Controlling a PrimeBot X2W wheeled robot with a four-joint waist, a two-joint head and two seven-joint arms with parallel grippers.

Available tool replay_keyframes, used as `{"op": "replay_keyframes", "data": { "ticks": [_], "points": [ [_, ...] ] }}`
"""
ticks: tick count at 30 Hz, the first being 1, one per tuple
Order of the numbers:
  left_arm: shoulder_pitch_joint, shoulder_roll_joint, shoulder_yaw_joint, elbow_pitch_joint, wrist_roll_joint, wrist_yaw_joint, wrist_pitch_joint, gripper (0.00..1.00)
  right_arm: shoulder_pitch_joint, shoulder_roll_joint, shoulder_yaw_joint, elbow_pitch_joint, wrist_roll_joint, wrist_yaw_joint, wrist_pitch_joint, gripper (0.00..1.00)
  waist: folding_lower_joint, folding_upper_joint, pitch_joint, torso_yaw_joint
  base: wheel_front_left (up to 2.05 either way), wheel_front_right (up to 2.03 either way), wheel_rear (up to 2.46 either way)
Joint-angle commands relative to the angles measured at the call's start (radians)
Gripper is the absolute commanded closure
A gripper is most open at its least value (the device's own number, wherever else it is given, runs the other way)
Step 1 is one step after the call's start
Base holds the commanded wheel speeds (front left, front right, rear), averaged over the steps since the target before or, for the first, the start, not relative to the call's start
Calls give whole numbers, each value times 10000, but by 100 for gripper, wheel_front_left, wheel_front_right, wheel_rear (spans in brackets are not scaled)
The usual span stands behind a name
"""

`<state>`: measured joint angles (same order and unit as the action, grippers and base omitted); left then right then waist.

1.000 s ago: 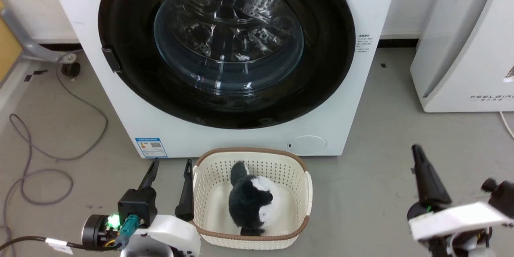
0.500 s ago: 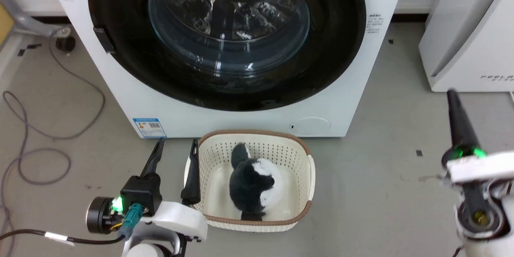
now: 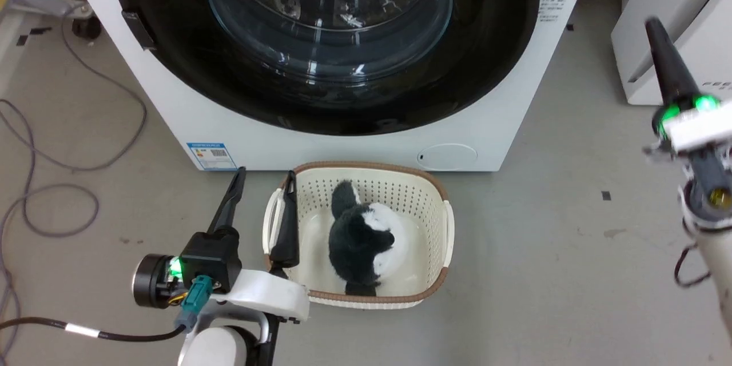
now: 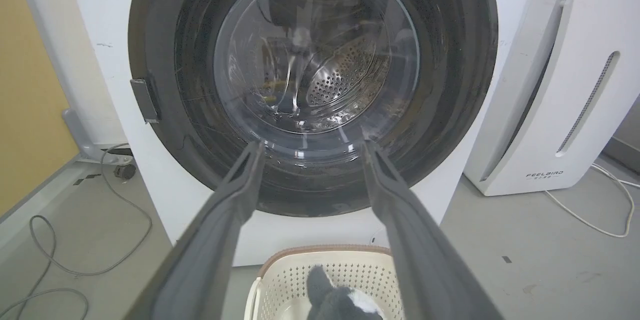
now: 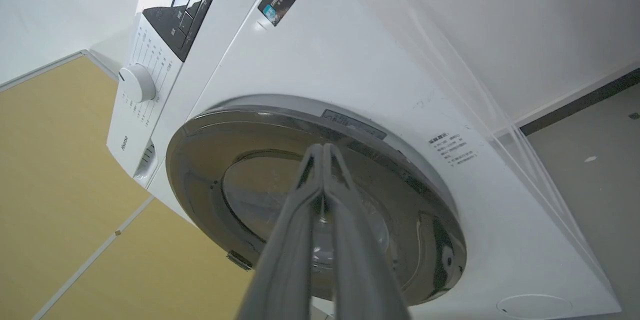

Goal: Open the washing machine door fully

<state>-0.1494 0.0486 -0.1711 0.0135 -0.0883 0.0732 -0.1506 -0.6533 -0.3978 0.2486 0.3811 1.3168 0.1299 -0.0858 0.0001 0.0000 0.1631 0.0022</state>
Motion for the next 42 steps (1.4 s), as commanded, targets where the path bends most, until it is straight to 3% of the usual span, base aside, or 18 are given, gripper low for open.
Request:
{"op": "replay_keyframes", "data": {
  "ticks": [1,10,19,31,42],
  "points": [
    [-175,13,-61,-51,-41,84,-75,0,-469,-198,245,209,391,6,76,100,-1,0,84,11,0,0,0],
    [-466,14,-275,-189,-98,237,-264,0,-3284,-1003,2452,1859,1789,6,1099,100,-1,0,632,56,0,0,0],
    [-769,14,-503,-353,-171,390,-452,0,-5964,-1244,4436,3476,3170,6,2473,100,-1,0,1186,73,0,0,0],
    [-1379,15,-929,-571,-264,626,-703,0,-8951,-992,6813,5567,4624,7,3709,100,-1,0,2117,144,0,0,0],
    [-1783,16,-1294,-575,-497,853,-933,0,-10610,-894,8587,6303,5965,7,4866,100,-1,0,2642,252,0,0,0]
  ]
}}
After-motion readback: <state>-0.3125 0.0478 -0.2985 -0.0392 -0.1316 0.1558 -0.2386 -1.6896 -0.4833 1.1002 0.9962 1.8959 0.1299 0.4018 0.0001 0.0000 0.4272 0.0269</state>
